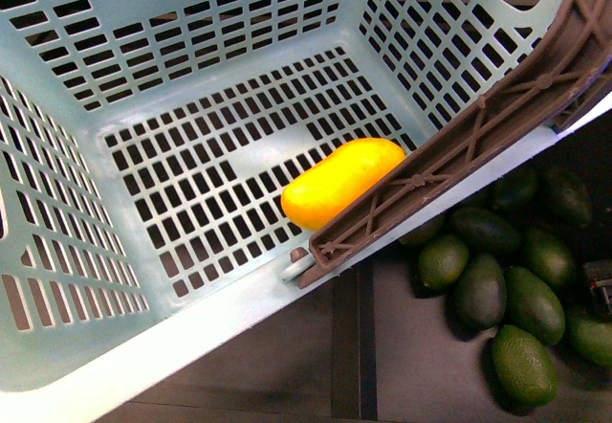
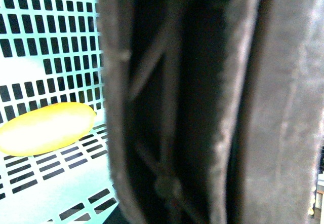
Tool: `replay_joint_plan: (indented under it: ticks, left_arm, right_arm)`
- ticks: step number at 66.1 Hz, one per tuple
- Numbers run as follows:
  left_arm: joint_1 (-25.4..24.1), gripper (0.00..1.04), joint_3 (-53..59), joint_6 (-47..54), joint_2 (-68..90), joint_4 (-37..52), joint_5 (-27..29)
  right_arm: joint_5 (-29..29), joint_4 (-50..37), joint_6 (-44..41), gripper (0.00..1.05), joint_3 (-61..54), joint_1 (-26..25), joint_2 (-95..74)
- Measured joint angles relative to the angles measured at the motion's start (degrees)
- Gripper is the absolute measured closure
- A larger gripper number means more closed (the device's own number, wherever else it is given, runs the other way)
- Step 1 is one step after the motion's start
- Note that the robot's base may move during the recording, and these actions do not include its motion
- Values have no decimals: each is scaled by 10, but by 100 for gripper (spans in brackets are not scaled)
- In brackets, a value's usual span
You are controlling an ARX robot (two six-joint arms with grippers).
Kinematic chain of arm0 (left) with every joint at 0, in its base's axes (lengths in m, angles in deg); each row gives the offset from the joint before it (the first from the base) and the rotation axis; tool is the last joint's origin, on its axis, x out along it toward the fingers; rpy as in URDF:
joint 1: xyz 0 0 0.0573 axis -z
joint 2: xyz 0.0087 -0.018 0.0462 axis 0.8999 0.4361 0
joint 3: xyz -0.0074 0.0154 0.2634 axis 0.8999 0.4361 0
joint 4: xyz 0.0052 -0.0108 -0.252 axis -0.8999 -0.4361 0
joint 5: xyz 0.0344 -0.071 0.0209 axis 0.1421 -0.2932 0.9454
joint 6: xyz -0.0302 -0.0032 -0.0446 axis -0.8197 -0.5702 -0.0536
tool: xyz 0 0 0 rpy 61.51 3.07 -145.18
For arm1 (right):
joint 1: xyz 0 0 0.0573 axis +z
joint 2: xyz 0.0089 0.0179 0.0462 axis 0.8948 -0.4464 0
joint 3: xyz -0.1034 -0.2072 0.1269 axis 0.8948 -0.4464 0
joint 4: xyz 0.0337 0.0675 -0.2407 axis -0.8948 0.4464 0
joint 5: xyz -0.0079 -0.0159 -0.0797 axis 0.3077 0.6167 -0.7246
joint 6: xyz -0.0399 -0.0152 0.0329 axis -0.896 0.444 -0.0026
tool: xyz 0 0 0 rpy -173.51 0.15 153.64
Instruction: Pick mango and avocado into basket
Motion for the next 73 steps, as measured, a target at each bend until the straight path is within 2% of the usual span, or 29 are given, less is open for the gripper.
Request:
replay_joint_plan:
  ticks: [25, 37, 42, 61, 73]
  left_arm:
    - [0, 92, 0, 0, 0, 0, 0]
    - [0, 92, 0, 0, 0, 0, 0]
    - [0, 92, 0, 0, 0, 0, 0]
    - [0, 92, 0, 0, 0, 0, 0]
    - [0, 92, 0, 0, 0, 0, 0]
  right_arm:
    - [-3, 14, 6, 9, -7, 1, -3]
    - [-15, 10, 5, 28, -9, 1, -3]
    - [-16, 9, 6, 33, -10, 1, -3]
    - [-11, 3, 6, 33, -17, -3, 2]
    - [8, -23, 12, 33, -65, -18, 40]
